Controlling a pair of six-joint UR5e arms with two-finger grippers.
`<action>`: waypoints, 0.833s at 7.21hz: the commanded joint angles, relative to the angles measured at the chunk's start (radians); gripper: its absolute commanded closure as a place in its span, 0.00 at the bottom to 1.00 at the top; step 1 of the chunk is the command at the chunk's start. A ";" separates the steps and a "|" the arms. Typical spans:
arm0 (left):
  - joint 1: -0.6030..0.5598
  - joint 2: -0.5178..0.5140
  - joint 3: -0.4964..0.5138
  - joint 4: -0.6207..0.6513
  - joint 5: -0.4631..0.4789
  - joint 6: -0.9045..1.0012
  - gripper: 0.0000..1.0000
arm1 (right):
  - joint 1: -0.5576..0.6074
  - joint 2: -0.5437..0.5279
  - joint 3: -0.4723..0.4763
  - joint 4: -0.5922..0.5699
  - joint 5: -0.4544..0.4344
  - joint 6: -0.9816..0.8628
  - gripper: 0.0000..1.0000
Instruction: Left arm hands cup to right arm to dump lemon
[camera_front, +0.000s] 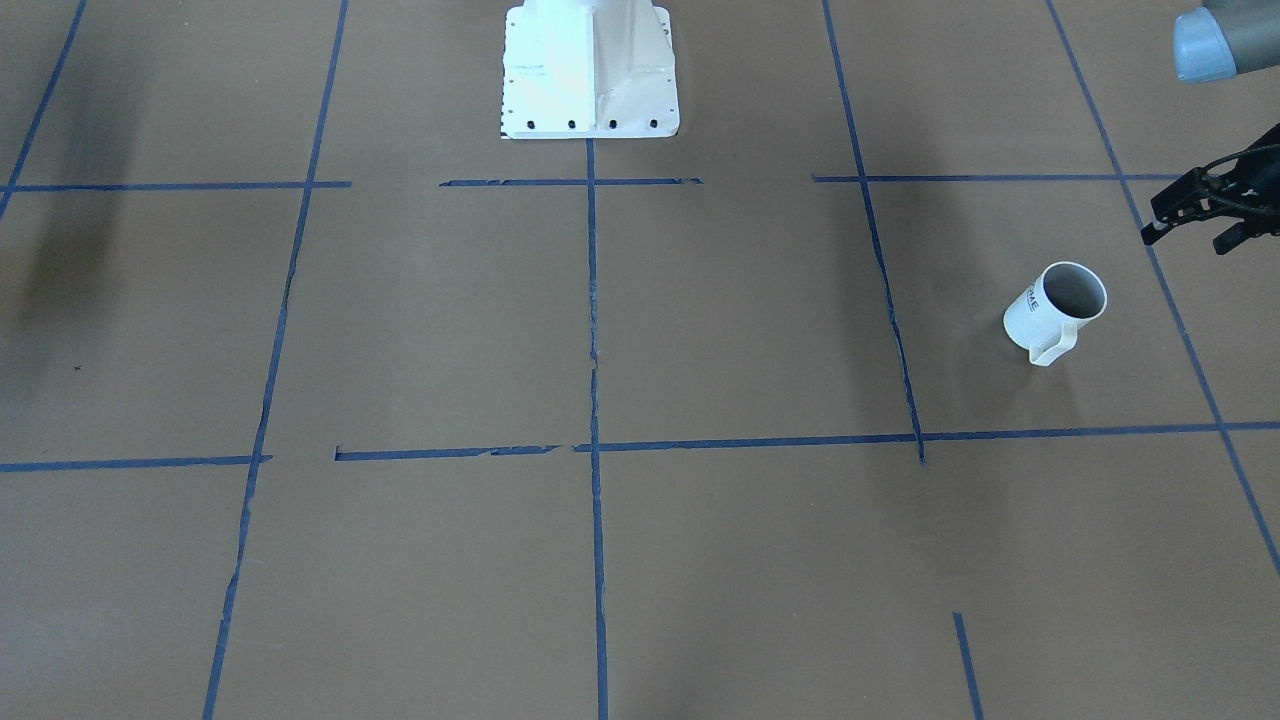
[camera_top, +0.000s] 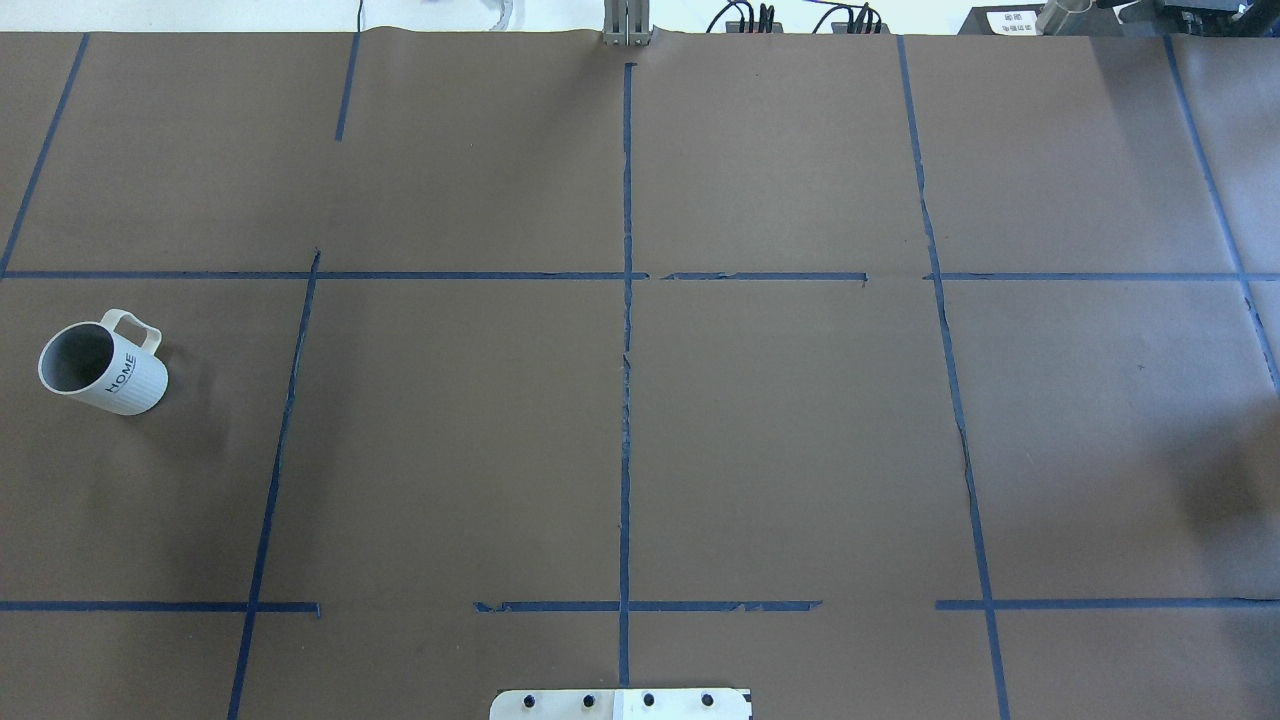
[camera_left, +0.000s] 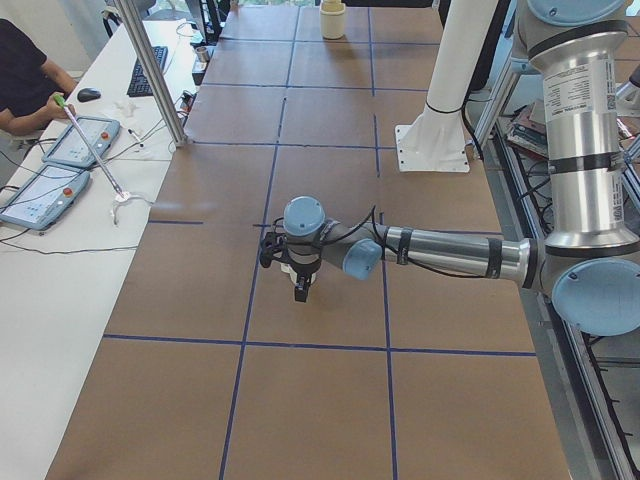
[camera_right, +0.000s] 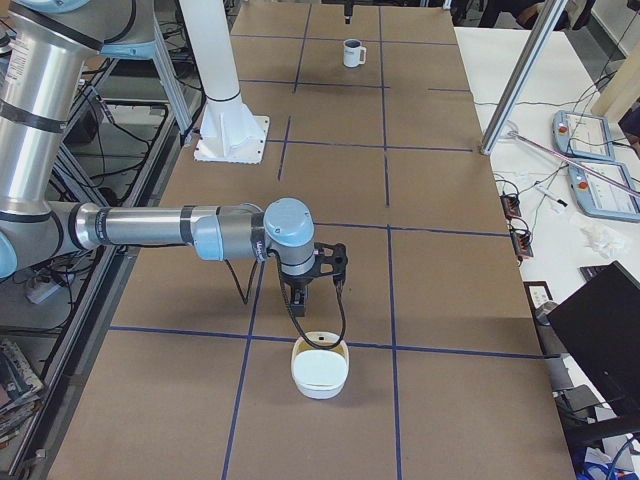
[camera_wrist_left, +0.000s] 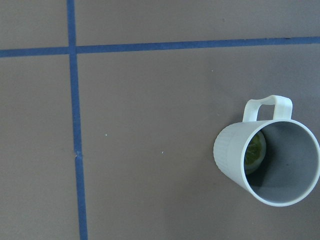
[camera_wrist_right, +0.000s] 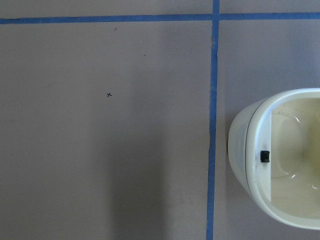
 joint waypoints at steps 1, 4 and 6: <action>0.048 -0.081 0.070 -0.008 0.007 0.000 0.00 | -0.020 0.002 -0.001 0.000 0.000 -0.002 0.00; 0.127 -0.091 0.083 0.000 0.047 -0.001 0.06 | -0.034 0.004 -0.001 0.000 0.000 -0.002 0.00; 0.136 -0.124 0.110 0.001 0.050 0.002 0.30 | -0.040 0.004 -0.001 0.000 0.000 -0.002 0.00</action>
